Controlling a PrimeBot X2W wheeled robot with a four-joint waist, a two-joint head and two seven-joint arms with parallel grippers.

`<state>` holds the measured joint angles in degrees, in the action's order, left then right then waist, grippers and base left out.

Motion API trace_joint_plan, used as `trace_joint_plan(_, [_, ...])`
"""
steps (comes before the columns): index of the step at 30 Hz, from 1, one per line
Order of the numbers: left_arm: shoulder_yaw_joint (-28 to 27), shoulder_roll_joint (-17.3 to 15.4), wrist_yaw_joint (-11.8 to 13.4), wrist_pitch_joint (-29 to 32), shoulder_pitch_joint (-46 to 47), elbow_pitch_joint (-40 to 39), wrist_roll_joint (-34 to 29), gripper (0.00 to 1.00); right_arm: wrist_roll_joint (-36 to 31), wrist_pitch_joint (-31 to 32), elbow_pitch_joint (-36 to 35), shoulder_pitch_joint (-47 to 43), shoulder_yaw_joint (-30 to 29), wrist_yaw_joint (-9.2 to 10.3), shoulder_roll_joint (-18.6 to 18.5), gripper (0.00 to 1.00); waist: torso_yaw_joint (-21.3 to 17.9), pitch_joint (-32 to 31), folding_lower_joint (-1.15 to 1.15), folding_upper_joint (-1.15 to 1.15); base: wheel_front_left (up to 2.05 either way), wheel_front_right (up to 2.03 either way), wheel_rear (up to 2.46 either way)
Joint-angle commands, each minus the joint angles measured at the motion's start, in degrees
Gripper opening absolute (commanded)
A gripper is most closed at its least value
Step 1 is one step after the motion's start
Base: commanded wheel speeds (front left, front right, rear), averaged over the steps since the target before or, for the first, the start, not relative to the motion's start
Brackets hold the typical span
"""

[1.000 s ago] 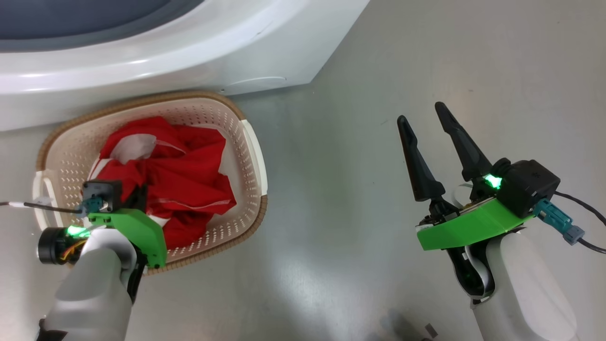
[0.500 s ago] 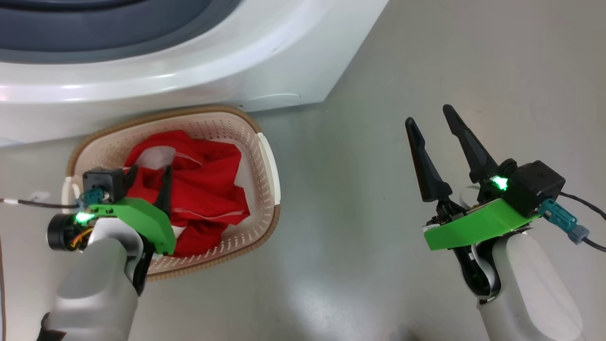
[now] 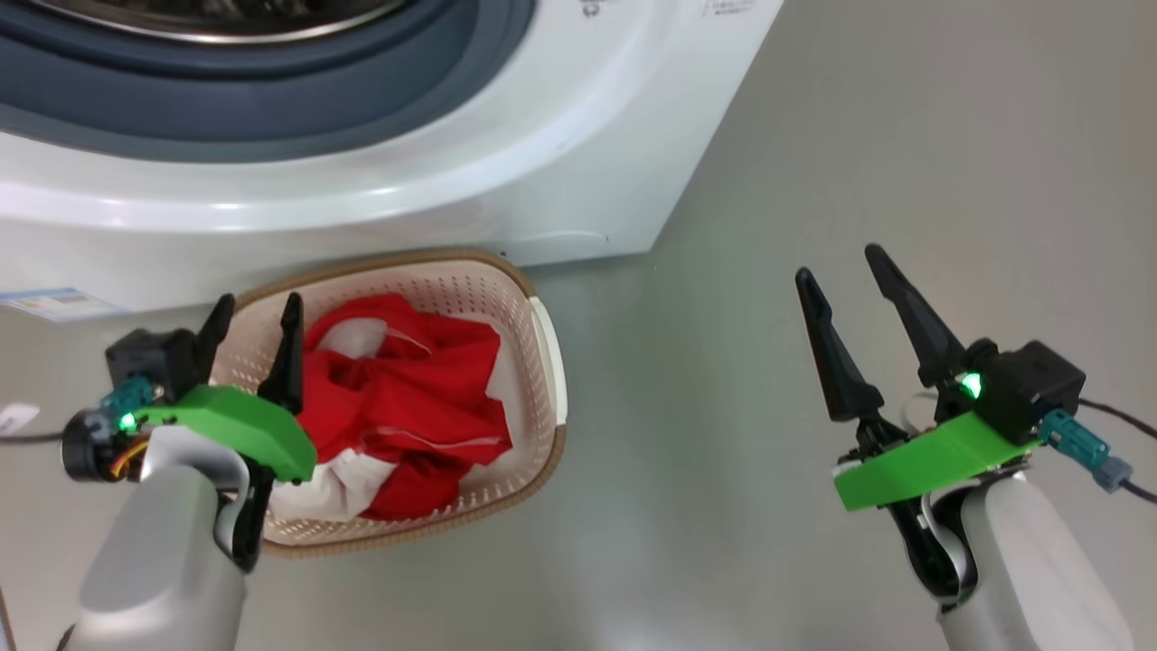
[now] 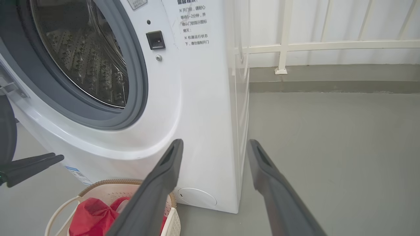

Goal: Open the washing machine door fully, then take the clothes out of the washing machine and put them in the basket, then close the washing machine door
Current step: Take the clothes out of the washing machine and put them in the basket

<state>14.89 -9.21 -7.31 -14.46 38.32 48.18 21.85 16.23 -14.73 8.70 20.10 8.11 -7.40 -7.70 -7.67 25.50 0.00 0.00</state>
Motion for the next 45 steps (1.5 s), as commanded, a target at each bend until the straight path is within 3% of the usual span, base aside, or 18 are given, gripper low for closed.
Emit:
trace_joint_plan(1, [-2.1,-1.7,0.0,-0.5,-1.3,-1.8,-1.0,1.00,-0.2,-0.3,-1.1,-1.6,0.8,-0.09,-0.3,1.00,1.0,-2.0,0.00,0.00,0.00,0.00,0.00])
trace_joint_plan(21, [-17.2,2.0,0.5,-0.5,-18.5,-21.9,-11.1,1.00,1.5,-0.3,-0.1,-9.4,0.1,-0.09,-3.8,1.00,3.5,-13.6,0.00,0.00,0.00,0.00,0.00])
trace_joint_plan(30, [-20.4,3.2,0.1,-0.5,-25.8,-28.9,-12.3,1.00,2.2,-0.3,-0.5,-13.5,-1.0,-0.09,-5.2,1.00,4.6,-17.5,0.00,0.00,0.00,0.00,0.00])
trace_joint_plan(45, [-24.3,3.9,-0.1,-0.5,-34.6,-35.3,-11.3,1.00,2.5,-0.3,-1.3,-16.1,-2.0,-0.09,-5.8,1.00,3.9,-19.0,0.00,0.00,0.00,0.00,0.00])
